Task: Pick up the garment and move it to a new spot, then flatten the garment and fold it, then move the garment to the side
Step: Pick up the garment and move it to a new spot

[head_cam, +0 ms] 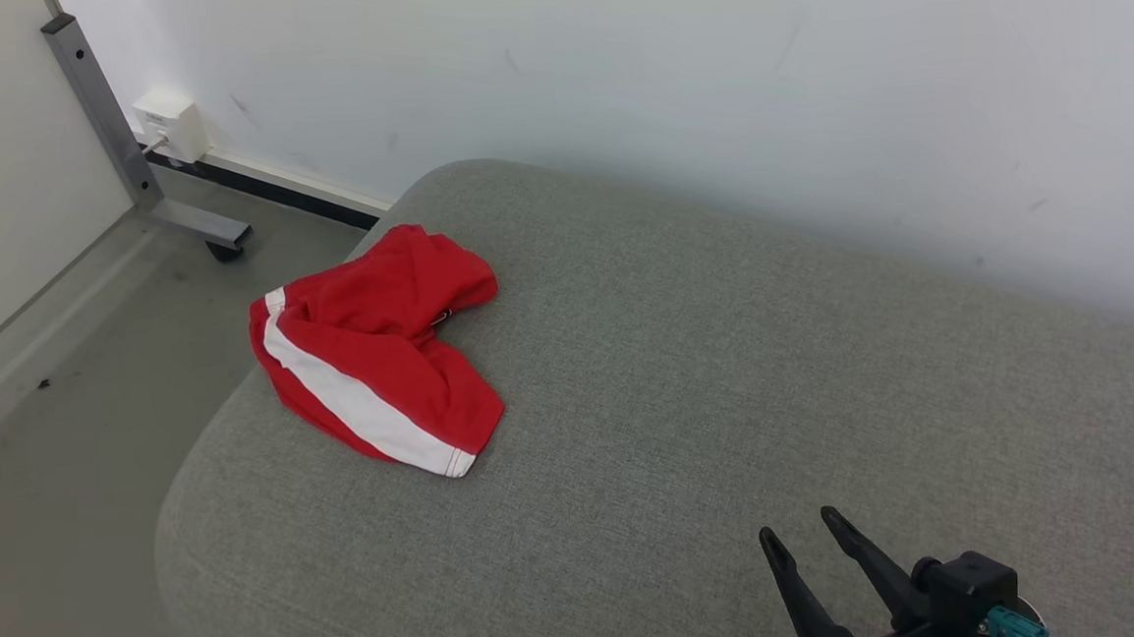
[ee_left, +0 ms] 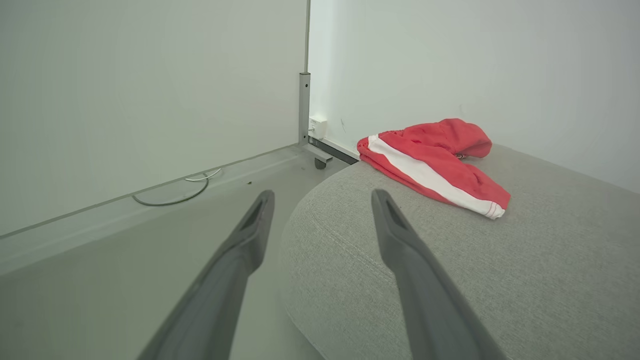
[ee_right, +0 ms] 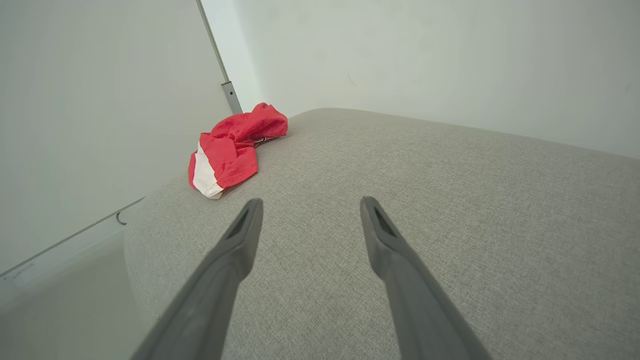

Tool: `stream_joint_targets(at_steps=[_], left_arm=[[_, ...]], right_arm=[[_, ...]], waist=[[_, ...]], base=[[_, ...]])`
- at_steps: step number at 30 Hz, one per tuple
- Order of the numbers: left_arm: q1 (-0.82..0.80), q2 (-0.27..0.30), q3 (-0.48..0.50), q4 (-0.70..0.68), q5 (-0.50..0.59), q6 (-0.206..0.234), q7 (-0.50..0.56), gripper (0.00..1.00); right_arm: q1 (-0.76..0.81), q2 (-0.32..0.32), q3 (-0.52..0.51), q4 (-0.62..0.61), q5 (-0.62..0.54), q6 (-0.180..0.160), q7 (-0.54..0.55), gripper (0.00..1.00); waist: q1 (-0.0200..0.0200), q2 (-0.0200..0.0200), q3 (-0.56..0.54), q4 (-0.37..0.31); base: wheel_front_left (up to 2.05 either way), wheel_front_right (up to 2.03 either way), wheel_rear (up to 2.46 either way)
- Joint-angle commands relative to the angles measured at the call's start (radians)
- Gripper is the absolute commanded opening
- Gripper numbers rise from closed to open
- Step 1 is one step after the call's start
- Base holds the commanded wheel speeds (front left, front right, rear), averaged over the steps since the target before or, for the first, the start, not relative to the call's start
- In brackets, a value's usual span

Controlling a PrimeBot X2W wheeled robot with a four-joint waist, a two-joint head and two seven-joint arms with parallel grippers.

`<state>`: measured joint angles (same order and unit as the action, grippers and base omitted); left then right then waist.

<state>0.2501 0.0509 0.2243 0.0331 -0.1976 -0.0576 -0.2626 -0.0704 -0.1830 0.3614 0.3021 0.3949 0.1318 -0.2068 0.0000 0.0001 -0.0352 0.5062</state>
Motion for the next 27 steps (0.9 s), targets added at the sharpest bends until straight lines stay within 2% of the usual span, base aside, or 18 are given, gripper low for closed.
stream_joint_targets(at_steps=[1,11,13,16,19,20,25,27], left_arm=[[0.019,-0.001,0.001,-0.001,-0.016,0.004,-0.003,1.0],[-0.005,-0.001,-0.007,0.052,-0.04,0.012,-0.003,1.0],[-0.024,-0.001,-0.007,0.088,-0.037,0.002,-0.003,1.0],[-0.07,-0.002,-0.052,0.138,-0.037,0.0,0.0,1.0],[-0.168,0.026,-0.068,0.203,-0.052,-0.013,0.057,1.0],[-0.197,0.042,-0.059,0.231,-0.054,0.0,0.095,1.0],[-0.399,0.108,-0.019,0.331,-0.112,0.0,0.235,1.0],[-0.492,0.116,0.023,0.373,-0.196,-0.005,0.31,1.0]], right_arm=[[-0.012,-0.01,0.005,0.005,0.011,-0.003,-0.006,1.0],[-0.004,-0.015,0.002,0.019,0.025,-0.003,-0.023,1.0],[0.004,-0.014,-0.002,0.016,0.024,-0.003,-0.022,1.0],[0.011,-0.016,-0.013,0.002,0.011,-0.003,-0.02,1.0],[0.027,-0.025,-0.035,-0.025,-0.006,-0.003,-0.011,1.0],[0.021,-0.026,-0.035,-0.045,-0.015,-0.003,0.001,1.0],[-0.019,-0.061,-0.047,-0.144,-0.053,-0.003,0.066,1.0],[-0.036,-0.072,-0.054,-0.183,-0.065,-0.003,0.088,1.0]], waist=[[0.0,-0.0001,0.004,0.004],[0.0,-0.0001,0.007,0.004],[0.0,-0.0001,0.008,0.003],[0.0,-0.0001,0.021,-0.002],[0.0,-0.0001,0.044,-0.012],[0.0,-0.0001,0.066,-0.032],[0.0,-0.0001,0.194,-0.145],[0.0,-0.0001,0.248,-0.191]], base=[[0.0,0.0,0.0],[0.0,0.0,0.0],[0.0,0.0,0.0],[0.0,0.0,0.0],[0.0,0.0,0.0],[0.0,0.0,0.0],[0.0,0.0,0.0],[0.0,0.0,0.0]])
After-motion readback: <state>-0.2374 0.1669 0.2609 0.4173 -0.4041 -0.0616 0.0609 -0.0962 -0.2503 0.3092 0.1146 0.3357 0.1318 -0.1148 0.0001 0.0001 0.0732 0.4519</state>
